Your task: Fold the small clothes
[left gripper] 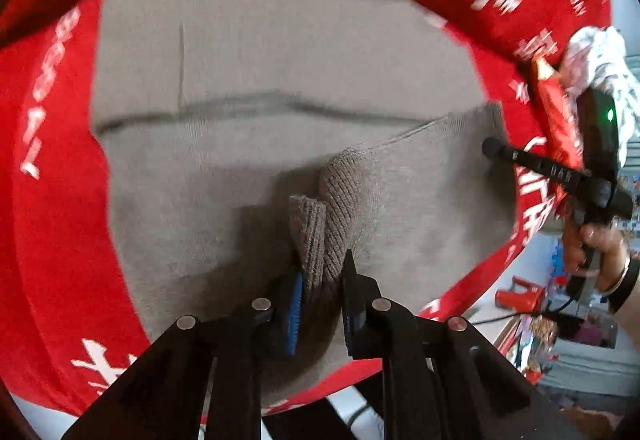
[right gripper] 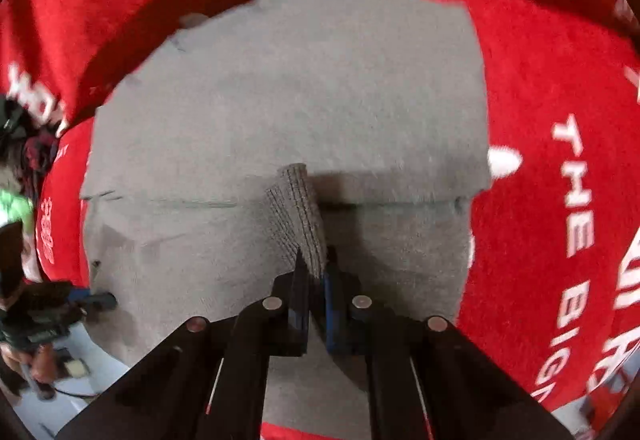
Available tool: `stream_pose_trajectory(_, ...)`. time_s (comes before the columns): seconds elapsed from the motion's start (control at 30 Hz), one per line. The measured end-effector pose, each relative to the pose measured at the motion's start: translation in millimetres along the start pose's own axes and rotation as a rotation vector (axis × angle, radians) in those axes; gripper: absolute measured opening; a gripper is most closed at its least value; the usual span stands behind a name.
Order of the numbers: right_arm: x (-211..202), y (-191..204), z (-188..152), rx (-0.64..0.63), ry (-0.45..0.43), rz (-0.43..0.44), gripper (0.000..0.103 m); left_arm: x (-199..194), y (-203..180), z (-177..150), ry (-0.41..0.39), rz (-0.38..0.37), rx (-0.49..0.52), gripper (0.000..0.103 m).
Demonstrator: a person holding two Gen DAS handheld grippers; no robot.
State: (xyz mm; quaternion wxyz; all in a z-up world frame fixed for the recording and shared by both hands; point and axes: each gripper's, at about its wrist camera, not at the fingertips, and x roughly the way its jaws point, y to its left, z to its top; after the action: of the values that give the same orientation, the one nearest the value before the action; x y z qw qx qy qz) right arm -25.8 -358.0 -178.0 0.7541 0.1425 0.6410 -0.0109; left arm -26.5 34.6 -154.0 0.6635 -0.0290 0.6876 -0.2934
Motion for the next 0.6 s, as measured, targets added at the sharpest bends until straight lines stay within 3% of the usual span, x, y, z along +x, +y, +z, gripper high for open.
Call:
stream_pose_trajectory(0.13,-57,5,-1,-0.011,-0.119,-0.006,0.006,-48,-16,17,-0.135,-0.008,0.007,0.018)
stream_pose_trajectory(0.33,-98,17,62,-0.058,-0.251,-0.021,0.006,-78,-23,85,-0.274,0.035,0.088,0.018)
stream_pose_trajectory(0.43,-83,20,104,-0.083,-0.270,-0.044,0.006,-64,-9,126,-0.297,0.072,0.101,0.018)
stream_pose_trajectory(0.6,-15,15,154,-0.078,-0.196,-0.100,0.006,-14,27,177,-0.256,0.177,0.058,0.018)
